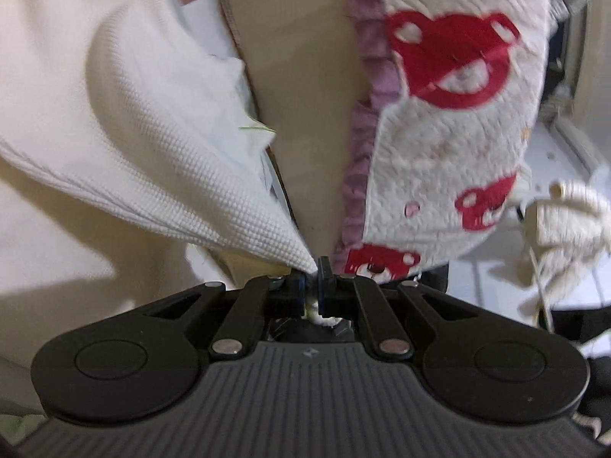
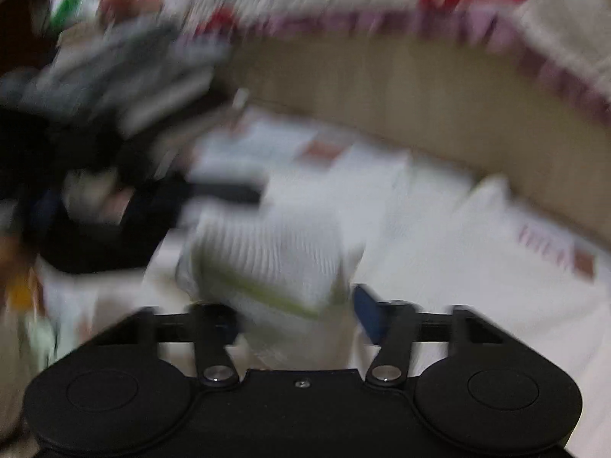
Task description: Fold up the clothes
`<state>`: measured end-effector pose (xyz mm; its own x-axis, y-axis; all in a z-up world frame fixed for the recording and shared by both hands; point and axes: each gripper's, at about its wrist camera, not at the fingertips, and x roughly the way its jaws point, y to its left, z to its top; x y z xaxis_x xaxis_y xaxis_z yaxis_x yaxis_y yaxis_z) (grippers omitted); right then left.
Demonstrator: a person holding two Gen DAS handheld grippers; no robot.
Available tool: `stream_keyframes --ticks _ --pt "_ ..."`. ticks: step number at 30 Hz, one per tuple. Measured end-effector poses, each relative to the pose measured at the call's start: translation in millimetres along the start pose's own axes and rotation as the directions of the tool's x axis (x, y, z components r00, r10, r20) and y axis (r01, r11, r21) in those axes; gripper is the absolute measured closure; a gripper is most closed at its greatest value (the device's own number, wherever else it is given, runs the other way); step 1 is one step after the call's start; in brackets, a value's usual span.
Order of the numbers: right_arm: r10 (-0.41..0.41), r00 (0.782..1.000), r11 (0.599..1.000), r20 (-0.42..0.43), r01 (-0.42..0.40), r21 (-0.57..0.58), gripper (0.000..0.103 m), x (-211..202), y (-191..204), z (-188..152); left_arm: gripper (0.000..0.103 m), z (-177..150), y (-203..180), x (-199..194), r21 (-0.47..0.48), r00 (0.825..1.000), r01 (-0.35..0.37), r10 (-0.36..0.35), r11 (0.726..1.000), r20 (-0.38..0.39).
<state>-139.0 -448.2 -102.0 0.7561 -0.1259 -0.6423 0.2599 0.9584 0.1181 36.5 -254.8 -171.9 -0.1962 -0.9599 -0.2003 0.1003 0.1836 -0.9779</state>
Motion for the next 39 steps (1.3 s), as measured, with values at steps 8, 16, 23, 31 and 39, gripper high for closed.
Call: stream_keyframes --ticks 8,16,23,31,39 --pt "-0.242 0.966 0.966 0.090 0.248 -0.070 0.097 -50.4 -18.8 -15.6 0.053 -14.1 -41.0 3.6 0.478 0.896 -0.297 0.415 0.827 -0.160" --pt "-0.358 0.932 0.919 -0.064 0.339 -0.199 0.094 -29.6 -59.6 -59.4 0.044 62.5 -41.5 -24.7 0.576 0.744 -0.614 0.640 0.540 0.193" --pt "-0.323 0.944 0.941 -0.060 0.314 -0.126 0.089 -21.8 -71.8 -50.0 0.043 135.7 13.2 -30.4 0.432 0.614 -0.764 0.745 0.479 0.261" --pt "-0.274 0.961 0.958 -0.038 0.269 -0.102 0.088 -27.4 -73.3 -35.0 0.033 152.6 12.1 -0.8 0.528 0.675 -0.705 0.676 0.474 0.296" --pt "-0.134 0.991 0.986 0.026 0.136 -0.092 0.096 -41.6 -50.5 -16.6 0.041 147.5 11.8 62.9 0.676 0.594 -0.691 0.734 0.256 0.330"
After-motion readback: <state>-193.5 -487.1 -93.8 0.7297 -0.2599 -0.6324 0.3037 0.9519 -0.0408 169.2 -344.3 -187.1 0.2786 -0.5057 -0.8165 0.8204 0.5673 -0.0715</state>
